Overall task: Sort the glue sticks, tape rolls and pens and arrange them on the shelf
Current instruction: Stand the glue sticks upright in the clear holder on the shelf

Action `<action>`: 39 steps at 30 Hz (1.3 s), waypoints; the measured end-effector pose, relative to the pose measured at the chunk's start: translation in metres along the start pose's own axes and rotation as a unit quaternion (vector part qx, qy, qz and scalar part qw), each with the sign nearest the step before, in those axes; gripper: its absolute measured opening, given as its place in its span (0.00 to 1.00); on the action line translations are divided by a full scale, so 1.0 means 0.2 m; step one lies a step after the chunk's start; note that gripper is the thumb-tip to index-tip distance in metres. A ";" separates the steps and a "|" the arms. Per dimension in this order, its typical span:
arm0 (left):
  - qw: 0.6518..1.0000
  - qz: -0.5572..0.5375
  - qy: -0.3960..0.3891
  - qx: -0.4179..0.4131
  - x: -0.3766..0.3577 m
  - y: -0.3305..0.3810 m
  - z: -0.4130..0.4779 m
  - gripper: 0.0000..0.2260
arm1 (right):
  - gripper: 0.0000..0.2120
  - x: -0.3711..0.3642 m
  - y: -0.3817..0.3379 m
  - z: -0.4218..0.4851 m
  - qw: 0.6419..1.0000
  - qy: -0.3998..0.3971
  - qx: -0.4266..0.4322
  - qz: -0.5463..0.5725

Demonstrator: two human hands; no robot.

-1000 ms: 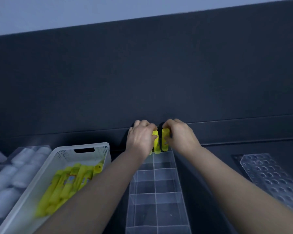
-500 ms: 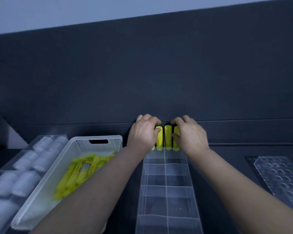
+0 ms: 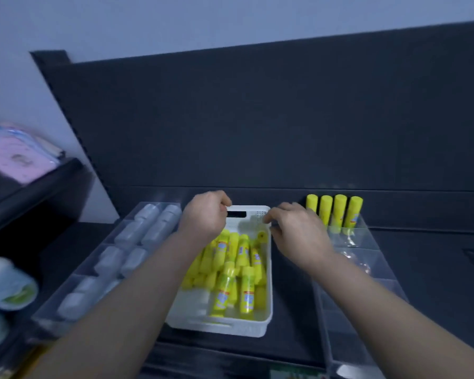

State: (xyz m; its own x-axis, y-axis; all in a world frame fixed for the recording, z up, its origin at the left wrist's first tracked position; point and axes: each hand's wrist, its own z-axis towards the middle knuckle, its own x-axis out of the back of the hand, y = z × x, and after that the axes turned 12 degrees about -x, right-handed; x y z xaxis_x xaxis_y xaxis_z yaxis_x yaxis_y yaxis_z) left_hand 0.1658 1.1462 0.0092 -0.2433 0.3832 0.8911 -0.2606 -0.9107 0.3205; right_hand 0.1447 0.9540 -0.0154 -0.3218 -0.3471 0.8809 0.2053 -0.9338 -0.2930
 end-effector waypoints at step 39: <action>0.955 0.156 -0.173 -0.181 0.00 -0.31 -0.20 0.14 | 0.17 -0.22 -0.41 -0.03 0.984 -0.162 -0.069 0.008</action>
State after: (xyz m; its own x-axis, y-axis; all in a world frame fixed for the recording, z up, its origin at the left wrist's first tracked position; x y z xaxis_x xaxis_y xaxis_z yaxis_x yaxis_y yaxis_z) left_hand 0.1446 1.2086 -0.0223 -0.0544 -0.0300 0.9981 -0.5468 -0.8354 -0.0549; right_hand 0.1368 1.0459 -0.0319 -0.0028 -0.3372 0.9414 0.0732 -0.9390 -0.3361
